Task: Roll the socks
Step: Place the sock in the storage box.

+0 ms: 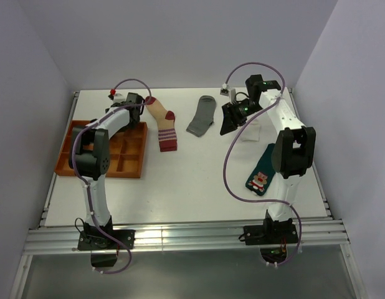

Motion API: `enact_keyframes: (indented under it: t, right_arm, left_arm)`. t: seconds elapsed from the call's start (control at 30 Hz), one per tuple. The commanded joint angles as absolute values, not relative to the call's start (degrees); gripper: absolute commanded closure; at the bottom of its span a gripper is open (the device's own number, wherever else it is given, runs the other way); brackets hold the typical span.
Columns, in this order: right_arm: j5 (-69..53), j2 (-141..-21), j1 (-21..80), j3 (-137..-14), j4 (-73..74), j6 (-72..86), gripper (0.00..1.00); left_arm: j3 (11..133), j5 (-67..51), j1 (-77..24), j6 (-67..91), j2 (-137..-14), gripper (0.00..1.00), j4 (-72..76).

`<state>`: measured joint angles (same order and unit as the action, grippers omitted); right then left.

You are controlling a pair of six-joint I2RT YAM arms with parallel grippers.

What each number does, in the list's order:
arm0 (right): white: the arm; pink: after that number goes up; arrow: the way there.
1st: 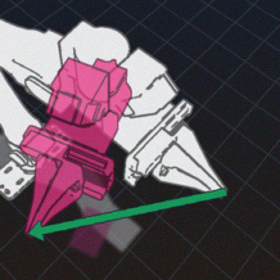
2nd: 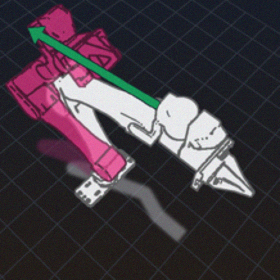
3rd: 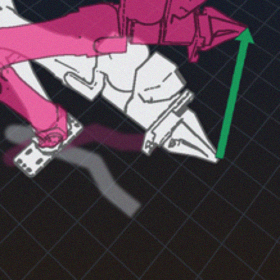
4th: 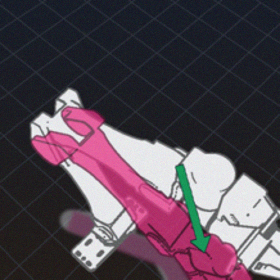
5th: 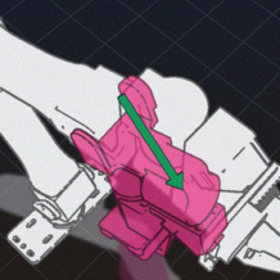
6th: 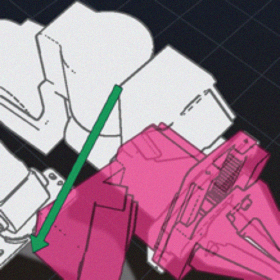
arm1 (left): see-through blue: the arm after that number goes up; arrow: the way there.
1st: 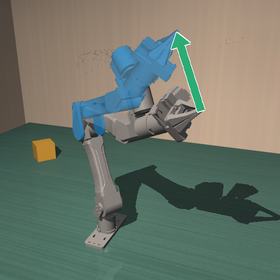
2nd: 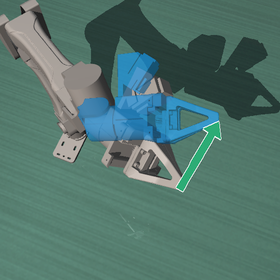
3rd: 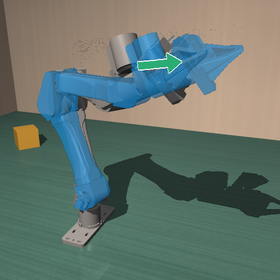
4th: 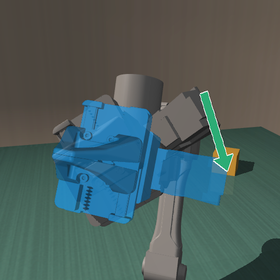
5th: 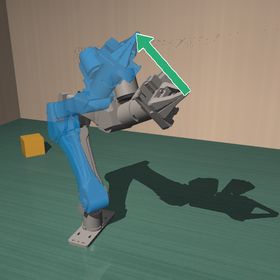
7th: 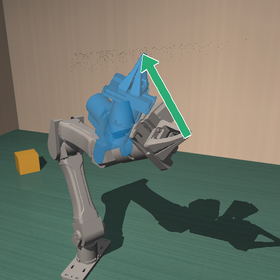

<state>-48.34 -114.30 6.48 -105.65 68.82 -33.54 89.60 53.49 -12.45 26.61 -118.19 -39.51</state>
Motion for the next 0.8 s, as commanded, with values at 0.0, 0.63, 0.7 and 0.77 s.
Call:
enact_keyframes:
  t: [0.0,0.63,0.7,0.77]
  right_arm:
    - [-49.31,-114.17,6.15,-104.77,68.03,-34.28,0.42]
    - [-47.29,-111.62,5.63,-100.29,65.22,-34.1,0.42]
    - [-46.94,-111.27,5.63,-99.84,64.95,-34.1,0.42]
    - [-46.76,-110.83,5.63,-99.15,64.69,-34.1,0.42]
  left_arm:
    - [91.93,51.25,-12.83,25.05,-119.26,1.0,-38.59]
    - [88.6,24.79,-11.96,24.61,-119.88,1.0,-32.7]
    - [88.16,22.87,-11.6,24.87,-120.06,1.0,-32.26]
    - [87.1,21.71,-11.43,25.48,-119.8,1.0,-31.56]
